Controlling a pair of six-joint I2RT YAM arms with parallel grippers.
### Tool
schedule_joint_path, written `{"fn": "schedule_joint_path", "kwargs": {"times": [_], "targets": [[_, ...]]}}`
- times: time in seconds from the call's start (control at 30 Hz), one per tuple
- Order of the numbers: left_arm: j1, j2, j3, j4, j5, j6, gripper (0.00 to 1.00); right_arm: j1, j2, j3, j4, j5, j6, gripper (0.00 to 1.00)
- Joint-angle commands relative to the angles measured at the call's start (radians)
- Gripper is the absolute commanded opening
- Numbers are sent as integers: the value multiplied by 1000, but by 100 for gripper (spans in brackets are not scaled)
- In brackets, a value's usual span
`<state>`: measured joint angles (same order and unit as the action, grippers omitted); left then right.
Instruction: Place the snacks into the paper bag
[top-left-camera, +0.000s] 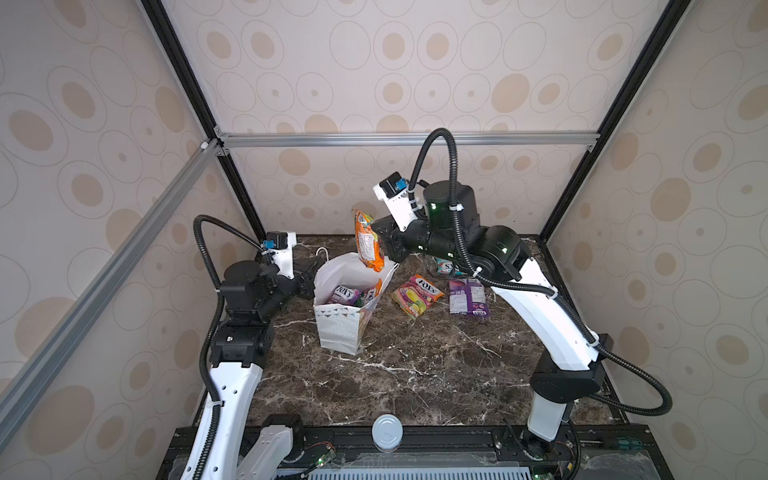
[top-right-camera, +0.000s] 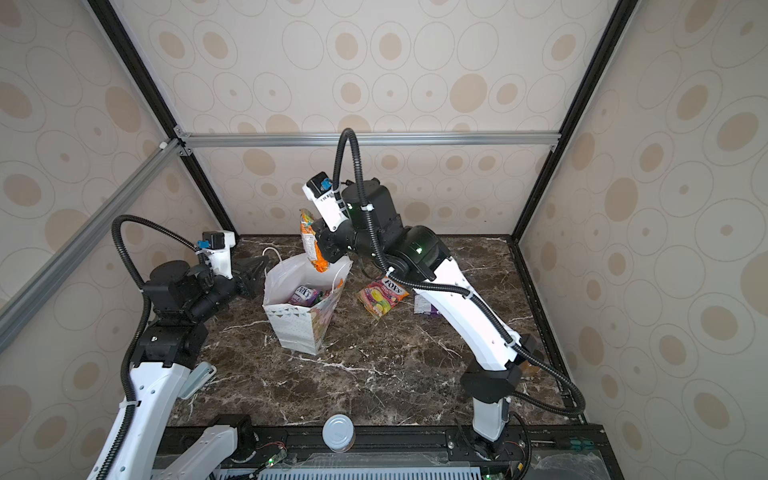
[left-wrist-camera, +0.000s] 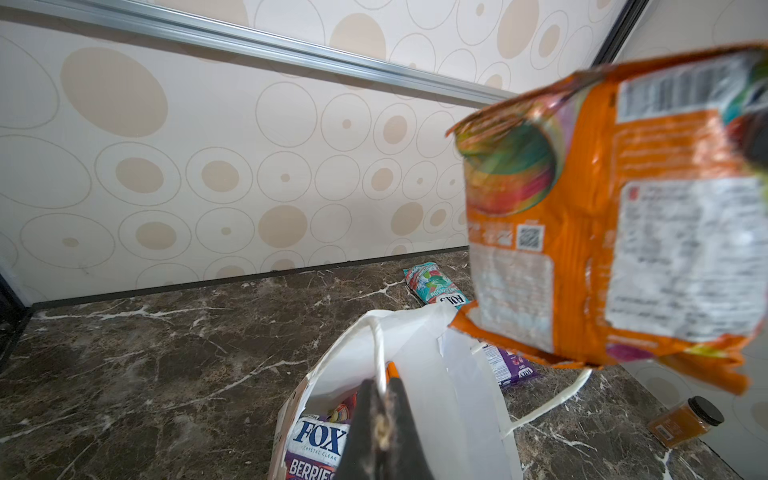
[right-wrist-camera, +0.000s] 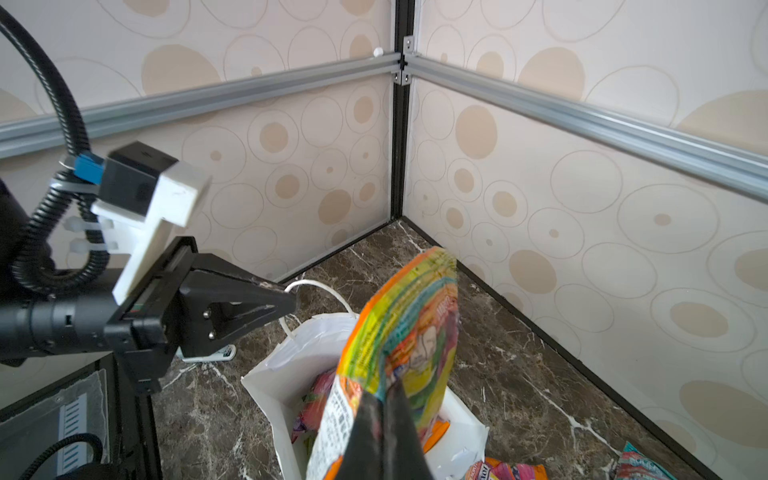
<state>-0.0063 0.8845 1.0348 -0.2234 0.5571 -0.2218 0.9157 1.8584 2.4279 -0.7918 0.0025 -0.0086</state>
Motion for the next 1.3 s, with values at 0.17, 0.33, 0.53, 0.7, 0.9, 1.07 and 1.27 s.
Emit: {"fn": "schedule_joint_path", "kwargs": {"times": [0.17, 0.33, 0.53, 0.7, 0.9, 1.07, 1.27], "targets": [[5, -25, 27, 49, 13, 1, 0, 16, 14, -28, 48, 35, -12, 0], [4, -26, 27, 48, 11, 4, 0, 16, 32, -43, 50, 48, -26, 0], [5, -27, 27, 44, 0, 7, 0, 17, 38, -89, 90, 78, -49, 0], [5, -26, 27, 44, -1, 7, 0, 16, 57, -101, 97, 105, -82, 0], [5, -24, 28, 38, -12, 12, 0, 21, 87, -104, 116, 174, -114, 0], [5, -25, 31, 33, -19, 18, 0, 35, 112, -108, 142, 298, -131, 0], [5, -24, 31, 33, -19, 18, 0, 88, 124, -164, 199, 432, -197, 0]]}}
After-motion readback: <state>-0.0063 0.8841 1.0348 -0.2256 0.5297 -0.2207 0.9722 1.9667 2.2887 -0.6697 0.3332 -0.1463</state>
